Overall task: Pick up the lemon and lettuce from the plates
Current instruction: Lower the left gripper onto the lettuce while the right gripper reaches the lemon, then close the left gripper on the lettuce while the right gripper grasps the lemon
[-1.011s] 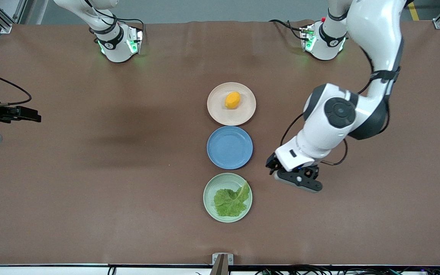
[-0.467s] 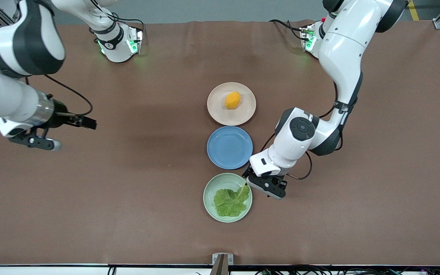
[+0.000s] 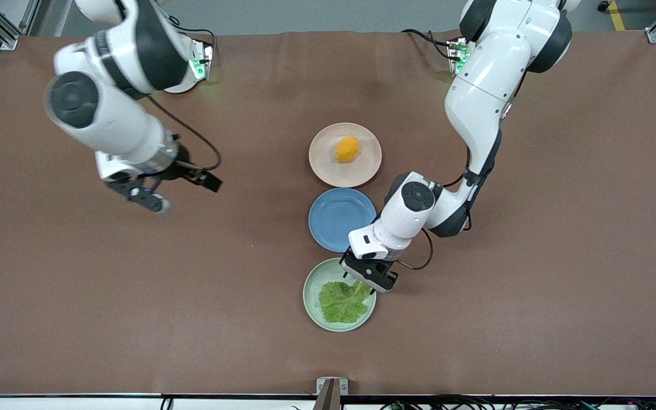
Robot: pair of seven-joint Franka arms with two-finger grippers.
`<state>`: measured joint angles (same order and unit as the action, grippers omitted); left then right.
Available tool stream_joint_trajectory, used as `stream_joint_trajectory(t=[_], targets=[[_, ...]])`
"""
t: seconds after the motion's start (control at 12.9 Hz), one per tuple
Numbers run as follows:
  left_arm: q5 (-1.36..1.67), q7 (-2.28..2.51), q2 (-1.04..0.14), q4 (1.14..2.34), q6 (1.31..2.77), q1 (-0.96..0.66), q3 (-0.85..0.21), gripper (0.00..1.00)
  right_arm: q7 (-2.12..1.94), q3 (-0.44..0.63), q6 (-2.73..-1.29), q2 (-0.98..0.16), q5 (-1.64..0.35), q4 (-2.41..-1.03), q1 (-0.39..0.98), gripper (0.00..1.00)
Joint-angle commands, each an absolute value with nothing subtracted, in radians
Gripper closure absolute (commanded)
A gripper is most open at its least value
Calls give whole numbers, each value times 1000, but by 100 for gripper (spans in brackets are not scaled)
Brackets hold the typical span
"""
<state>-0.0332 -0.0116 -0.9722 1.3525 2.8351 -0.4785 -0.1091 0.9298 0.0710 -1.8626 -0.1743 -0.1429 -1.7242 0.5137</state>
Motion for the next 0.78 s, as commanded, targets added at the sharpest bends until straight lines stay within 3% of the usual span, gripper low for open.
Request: stream_joint_trajectory(t=[0.0,0.16,0.39,0.7], targets=[[-41,-53,-1032,1301,2893,-528,-42,21,1086,83,-2015,-195,-153,-1827,630,0],[-41,-135,-1034,1302,2899,-531,-34,33,1187,84,-2058,-251,-143,-1827,728,0],[-41,-135,-1034,1302,2899,-532,-34,43,1363,86,-2169,-349,-140,-1825,871,0],[-41,-135,-1035,1304,2899,-532,-34,46,1555,86,-2290,-501,-85,-1796,1006,0]])
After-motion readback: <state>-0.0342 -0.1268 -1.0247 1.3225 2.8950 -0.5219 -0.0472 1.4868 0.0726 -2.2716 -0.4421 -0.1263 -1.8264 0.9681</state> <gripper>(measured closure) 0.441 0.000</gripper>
